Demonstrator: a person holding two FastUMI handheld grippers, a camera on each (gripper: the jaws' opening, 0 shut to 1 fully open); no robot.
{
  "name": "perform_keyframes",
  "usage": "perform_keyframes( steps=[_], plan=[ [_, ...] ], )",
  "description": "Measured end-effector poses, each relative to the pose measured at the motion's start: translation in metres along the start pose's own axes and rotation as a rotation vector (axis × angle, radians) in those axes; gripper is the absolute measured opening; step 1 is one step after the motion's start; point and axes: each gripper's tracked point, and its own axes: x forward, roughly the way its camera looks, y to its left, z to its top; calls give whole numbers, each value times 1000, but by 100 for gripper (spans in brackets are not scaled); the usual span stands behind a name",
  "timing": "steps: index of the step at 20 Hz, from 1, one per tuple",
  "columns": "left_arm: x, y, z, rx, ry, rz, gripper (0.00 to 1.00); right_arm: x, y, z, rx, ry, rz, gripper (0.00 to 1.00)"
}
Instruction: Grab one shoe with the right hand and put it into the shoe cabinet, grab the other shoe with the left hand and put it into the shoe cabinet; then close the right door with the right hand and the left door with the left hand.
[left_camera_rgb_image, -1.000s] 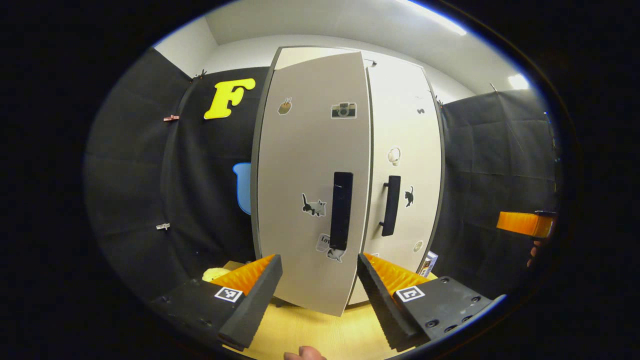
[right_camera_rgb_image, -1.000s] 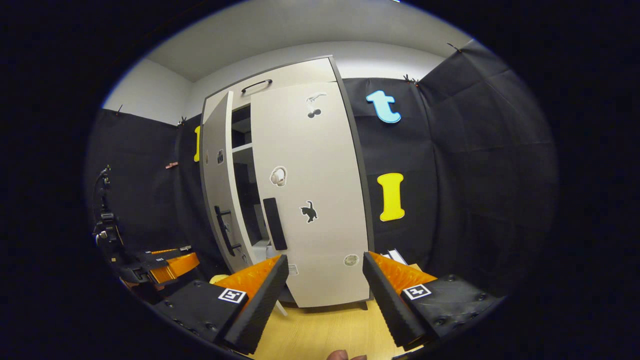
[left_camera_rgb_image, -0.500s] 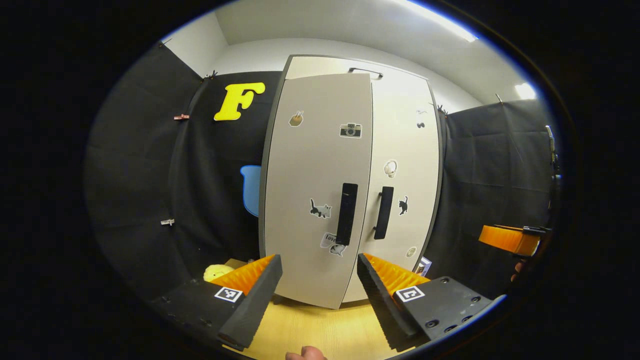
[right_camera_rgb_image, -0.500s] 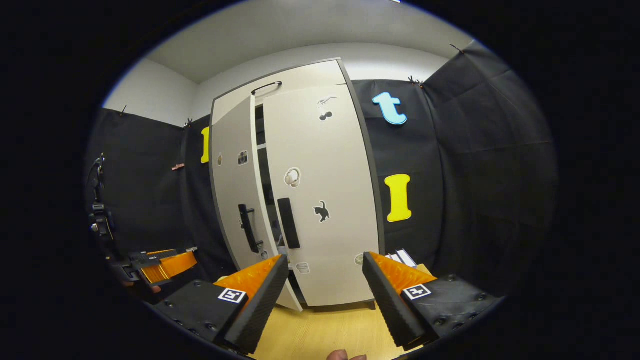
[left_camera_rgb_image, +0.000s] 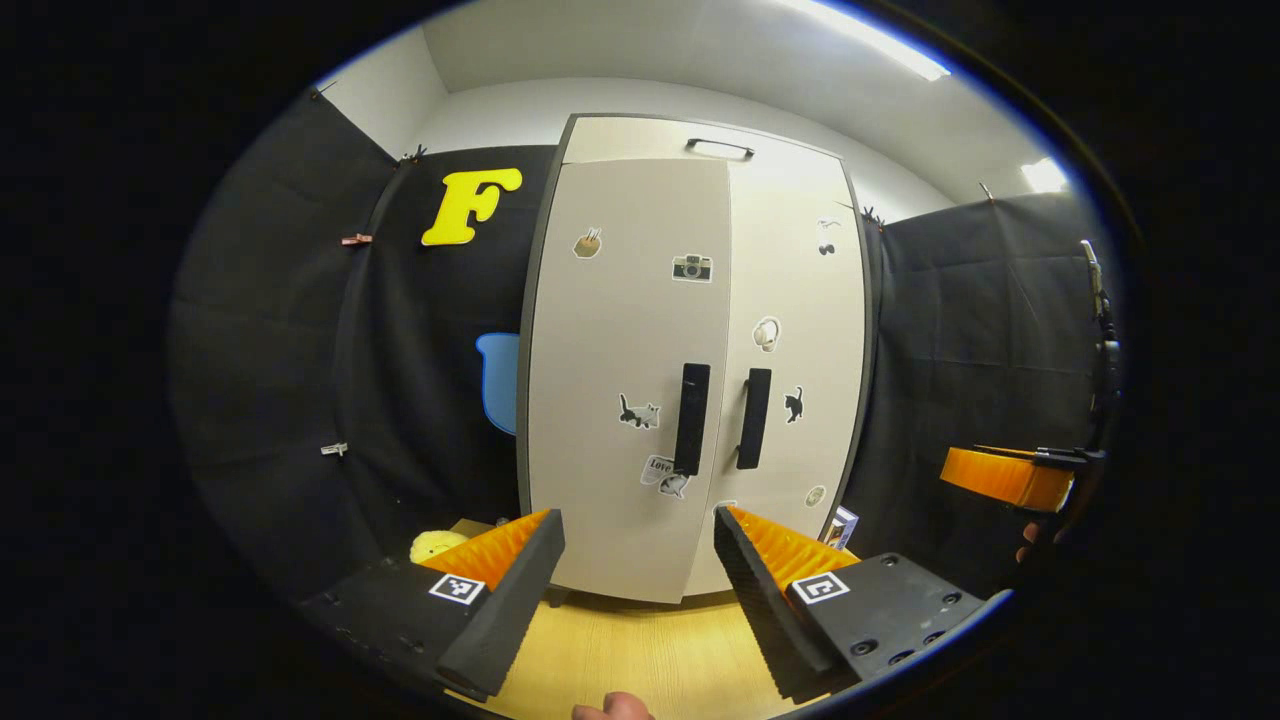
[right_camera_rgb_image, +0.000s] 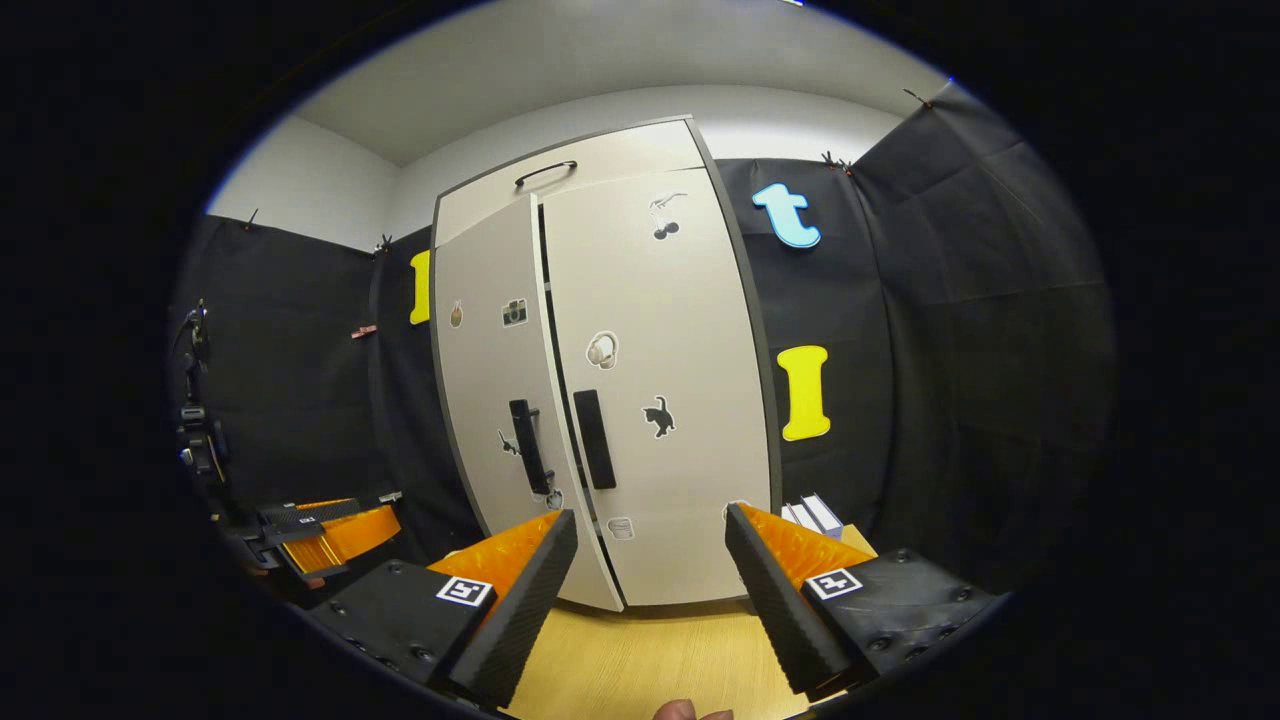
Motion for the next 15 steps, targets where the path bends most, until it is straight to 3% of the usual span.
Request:
perform_keyframes(
  steps=[15],
  plan=[
    [-2, 1, -3, 18, 6, -3, 95, -3, 2, -2, 1, 7, 1, 98]
  ],
)
